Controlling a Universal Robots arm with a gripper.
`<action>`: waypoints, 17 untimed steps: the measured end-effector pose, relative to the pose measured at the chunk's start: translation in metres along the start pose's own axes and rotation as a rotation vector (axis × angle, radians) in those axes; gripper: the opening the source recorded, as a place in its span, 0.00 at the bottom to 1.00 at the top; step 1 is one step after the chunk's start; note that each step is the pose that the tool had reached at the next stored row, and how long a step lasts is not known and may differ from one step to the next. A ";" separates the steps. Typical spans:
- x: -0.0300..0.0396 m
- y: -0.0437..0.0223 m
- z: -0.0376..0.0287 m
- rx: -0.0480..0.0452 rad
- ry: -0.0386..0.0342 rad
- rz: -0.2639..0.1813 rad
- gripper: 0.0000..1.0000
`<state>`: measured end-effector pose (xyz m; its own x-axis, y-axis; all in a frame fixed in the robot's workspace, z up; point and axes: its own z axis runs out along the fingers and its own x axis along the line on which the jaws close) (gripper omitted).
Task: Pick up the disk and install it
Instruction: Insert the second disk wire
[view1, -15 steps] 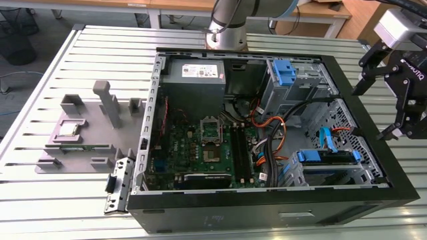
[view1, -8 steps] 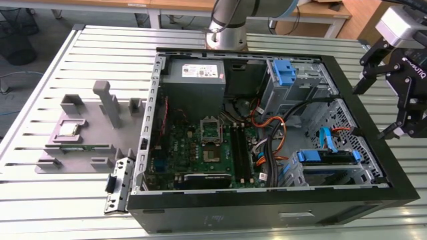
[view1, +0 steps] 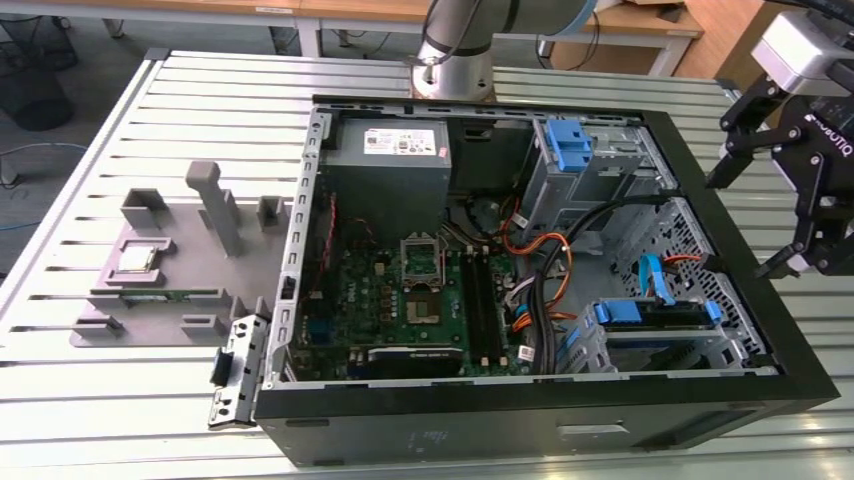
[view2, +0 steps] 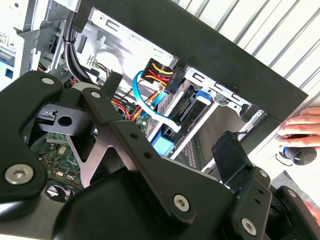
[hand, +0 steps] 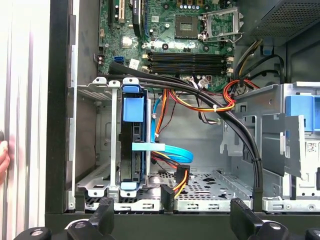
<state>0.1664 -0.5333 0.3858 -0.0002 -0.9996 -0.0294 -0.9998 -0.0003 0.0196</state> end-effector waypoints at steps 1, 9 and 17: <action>0.0000 0.0000 0.0000 0.0000 0.0000 0.000 0.98; 0.0000 0.0000 -0.0005 0.0000 0.0000 0.000 0.77; 0.0000 0.0000 -0.0010 0.0000 -0.0005 0.000 0.64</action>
<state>0.1664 -0.5333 0.3868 -0.0002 -0.9996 -0.0299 -0.9998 -0.0003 0.0196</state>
